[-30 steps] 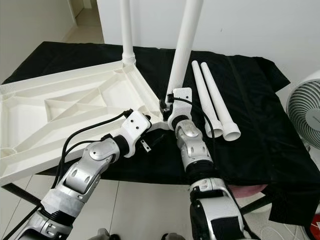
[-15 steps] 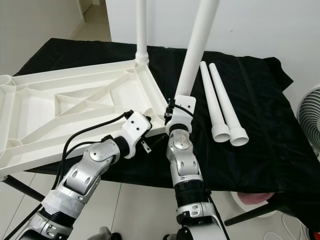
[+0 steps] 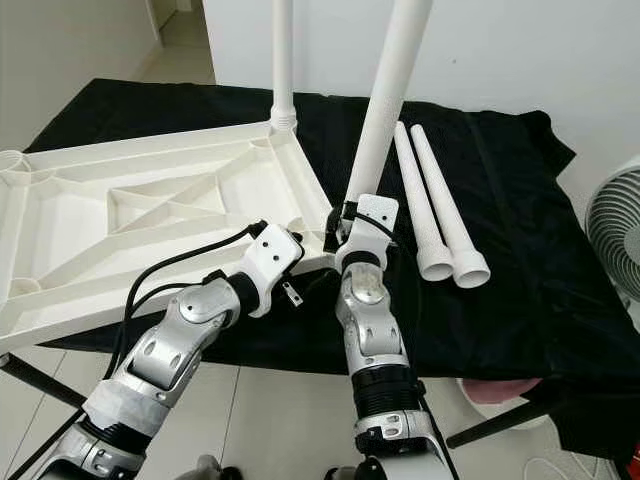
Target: Building children table
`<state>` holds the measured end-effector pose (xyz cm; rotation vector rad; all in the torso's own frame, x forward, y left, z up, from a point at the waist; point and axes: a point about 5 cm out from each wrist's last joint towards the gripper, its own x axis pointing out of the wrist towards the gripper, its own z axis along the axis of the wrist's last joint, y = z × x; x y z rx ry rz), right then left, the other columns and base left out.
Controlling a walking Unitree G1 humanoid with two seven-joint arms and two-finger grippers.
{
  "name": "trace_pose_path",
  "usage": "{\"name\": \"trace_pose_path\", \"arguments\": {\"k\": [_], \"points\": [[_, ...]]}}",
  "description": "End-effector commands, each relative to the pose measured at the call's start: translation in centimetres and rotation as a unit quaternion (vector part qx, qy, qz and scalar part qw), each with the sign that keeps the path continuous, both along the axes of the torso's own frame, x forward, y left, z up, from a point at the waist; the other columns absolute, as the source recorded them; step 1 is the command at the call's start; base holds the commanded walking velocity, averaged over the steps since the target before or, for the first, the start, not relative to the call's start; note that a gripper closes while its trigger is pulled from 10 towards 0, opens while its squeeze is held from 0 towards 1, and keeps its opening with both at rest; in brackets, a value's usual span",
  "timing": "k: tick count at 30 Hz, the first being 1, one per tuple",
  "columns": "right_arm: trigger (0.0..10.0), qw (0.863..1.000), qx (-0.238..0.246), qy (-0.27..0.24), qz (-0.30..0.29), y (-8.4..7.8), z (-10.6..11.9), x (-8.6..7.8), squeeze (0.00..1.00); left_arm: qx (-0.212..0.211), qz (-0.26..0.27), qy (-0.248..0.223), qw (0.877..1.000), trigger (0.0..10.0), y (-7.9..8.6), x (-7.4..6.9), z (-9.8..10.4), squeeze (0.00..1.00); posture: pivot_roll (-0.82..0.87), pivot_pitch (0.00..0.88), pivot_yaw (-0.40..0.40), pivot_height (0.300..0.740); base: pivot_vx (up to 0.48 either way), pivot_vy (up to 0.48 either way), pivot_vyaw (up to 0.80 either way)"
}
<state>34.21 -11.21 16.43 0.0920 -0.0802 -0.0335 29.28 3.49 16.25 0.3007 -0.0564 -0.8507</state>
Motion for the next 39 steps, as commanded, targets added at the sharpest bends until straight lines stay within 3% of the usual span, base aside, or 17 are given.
{"name": "trace_pose_path", "arguments": {"k": [1, 5, 11, 13, 16, 18, 23, 25, 26, 27, 28, 39], "points": [[10.0, 1.000, -0.010, -0.003, 0.027, -0.4, 0.1, 0.4, 0.00, 0.006, 0.014, 0.001, 1.000, 10.0, 0.3, 0.2, -0.2, 0.00, -0.09, 0.058, -0.007, 0.740, 0.000, 0.000, 0.00], [10.0, 0.994, -0.036, 0.001, 0.103, -1.2, 0.3, 1.3, 0.00, 0.005, 0.015, -0.001, 1.000, 10.0, 0.3, 0.3, 0.0, 0.00, -0.10, 0.062, -0.001, 0.740, 0.000, 0.000, 0.00], [10.0, 0.985, -0.061, 0.002, 0.163, -2.2, 0.5, 1.9, 0.00, 0.005, 0.013, 0.000, 1.000, 10.0, 0.2, 0.3, 0.0, 0.00, -0.10, 0.062, 0.004, 0.740, 0.000, 0.000, 0.00], [10.0, 0.976, -0.085, 0.004, 0.200, -2.9, 0.4, 2.3, 0.00, 0.007, 0.008, 0.002, 1.000, 10.0, 0.1, 0.1, -0.2, 0.00, -0.10, 0.063, 0.005, 0.740, 0.000, 0.000, 0.00], [10.0, 0.976, -0.085, 0.004, 0.200, -2.9, 0.4, 2.3, 0.00, 0.007, 0.008, 0.002, 1.000, 10.0, 0.1, 0.1, -0.2, 0.00, -0.10, 0.063, 0.005, 0.740, 0.000, 0.000, 0.00], [10.0, 0.961, -0.113, 0.004, 0.252, -3.1, 0.1, 2.4, 0.00, 0.007, 0.002, 0.004, 1.000, 10.0, -0.2, -0.1, -0.3, 0.00, -0.10, 0.062, 0.006, 0.740, 0.000, 0.000, 0.00], [10.0, 0.946, -0.132, 0.014, 0.294, -3.3, -0.3, 2.5, 0.00, 0.007, -0.002, 0.004, 1.000, 10.0, -0.4, -0.2, -0.3, 0.00, -0.10, 0.062, 0.007, 0.740, 0.000, 0.000, 0.00], [9.5, 0.942, -0.138, 0.018, 0.306, -3.4, -0.5, 2.6, 0.00, 0.006, -0.003, 0.004, 1.000, 10.0, -0.5, -0.2, -0.2, 0.00, -0.10, 0.059, 0.009, 0.740, 0.000, 0.000, 0.00], [1.8, 0.938, -0.145, 0.023, 0.314, -3.6, -0.7, 2.7, 0.00, 0.007, -0.005, 0.005, 1.000, 10.0, -0.5, -0.3, -0.3, 0.00, -0.09, 0.056, 0.010, 0.740, 0.000, 0.000, 0.00], [1.8, 0.938, -0.145, 0.023, 0.314, -3.6, -0.7, 2.7, 0.00, 0.007, -0.005, 0.005, 1.000, 10.0, -0.5, -0.3, -0.3, 0.00, -0.09, 0.056, 0.010, 0.740, 0.000, 0.000, 0.00], [0.0, 0.936, -0.143, 0.026, 0.320, -3.7, -0.8, 2.7, 0.00, 0.008, -0.007, 0.005, 1.000, 10.0, -0.6, -0.3, -0.3, 0.00, -0.09, 0.056, 0.010, 0.740, 0.000, 0.000, 0.00], [0.0, 0.939, -0.119, 0.040, 0.321, -4.2, -1.7, 2.6, 0.00, 0.009, -0.012, 0.008, 1.000, 10.0, -0.9, -0.7, -0.5, 0.00, -0.09, 0.058, 0.007, 0.740, 0.000, 0.000, 0.00]]}}
